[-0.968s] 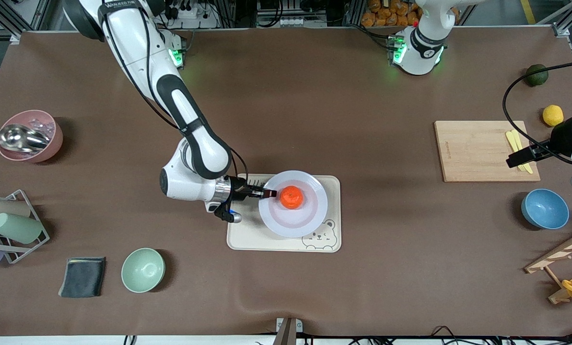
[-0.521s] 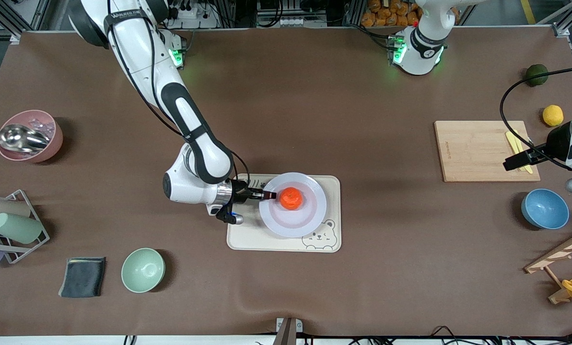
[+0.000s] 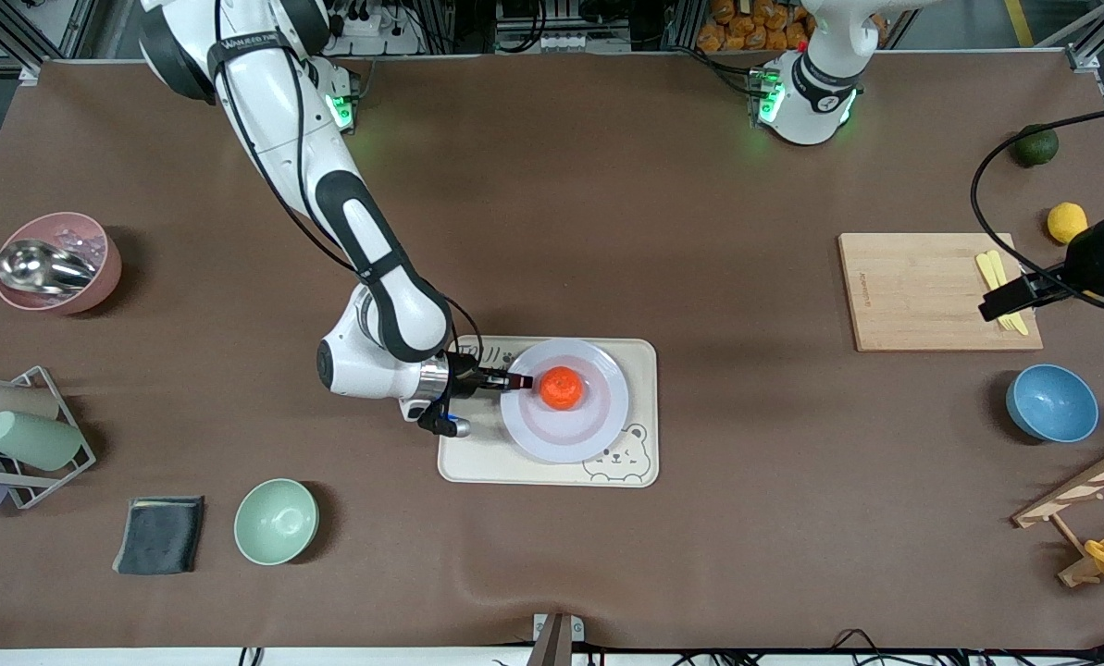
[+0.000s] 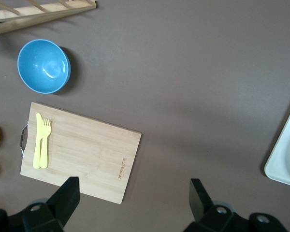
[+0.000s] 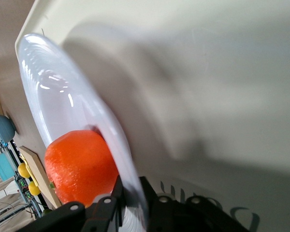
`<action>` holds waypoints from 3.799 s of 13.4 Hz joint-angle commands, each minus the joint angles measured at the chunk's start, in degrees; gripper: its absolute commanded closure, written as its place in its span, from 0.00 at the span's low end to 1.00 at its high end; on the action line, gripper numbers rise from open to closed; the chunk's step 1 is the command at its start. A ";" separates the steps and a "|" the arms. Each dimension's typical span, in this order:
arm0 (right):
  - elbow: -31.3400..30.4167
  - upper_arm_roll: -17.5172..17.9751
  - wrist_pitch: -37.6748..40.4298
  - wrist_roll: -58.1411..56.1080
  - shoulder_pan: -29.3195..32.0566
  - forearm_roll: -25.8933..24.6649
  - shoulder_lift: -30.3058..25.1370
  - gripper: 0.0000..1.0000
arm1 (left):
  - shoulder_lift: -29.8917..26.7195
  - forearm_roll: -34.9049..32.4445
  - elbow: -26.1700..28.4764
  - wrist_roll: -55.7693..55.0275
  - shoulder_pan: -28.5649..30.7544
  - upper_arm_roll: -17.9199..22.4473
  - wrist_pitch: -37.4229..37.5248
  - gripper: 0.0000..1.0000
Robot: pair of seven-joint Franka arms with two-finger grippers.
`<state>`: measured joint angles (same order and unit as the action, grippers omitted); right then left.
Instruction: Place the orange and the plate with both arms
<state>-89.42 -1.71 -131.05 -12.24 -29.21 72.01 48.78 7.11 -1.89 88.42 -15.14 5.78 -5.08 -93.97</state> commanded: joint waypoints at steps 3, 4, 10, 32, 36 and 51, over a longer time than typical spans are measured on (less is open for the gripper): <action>1.97 0.48 0.88 -1.48 1.69 0.51 -0.26 0.00 | -2.01 -0.30 0.43 0.81 0.10 -0.90 2.56 0.00; 1.79 0.48 1.14 -1.30 2.57 0.16 -0.79 0.00 | -2.27 -0.30 0.52 0.81 0.19 -0.99 3.09 0.00; 1.53 -3.72 13.43 -0.77 7.15 -8.62 -6.49 0.00 | -6.57 0.05 0.70 2.92 0.37 -0.99 3.36 0.00; 1.44 -7.61 47.54 6.50 26.31 -70.16 -46.49 0.00 | -13.09 3.56 6.41 11.71 0.28 -1.96 2.74 0.00; 1.61 -7.17 48.87 10.31 25.78 -72.08 -48.34 0.00 | -13.09 1.81 6.32 12.85 0.28 -1.87 1.26 0.00; -2.43 -6.11 46.41 6.70 24.81 -74.64 -55.20 0.00 | -11.77 1.54 2.98 12.86 0.19 -1.69 3.18 0.00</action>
<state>-89.84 -7.96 -84.08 -5.87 -4.38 -1.36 -4.77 -5.06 0.56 93.22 -3.09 6.02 -6.59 -92.19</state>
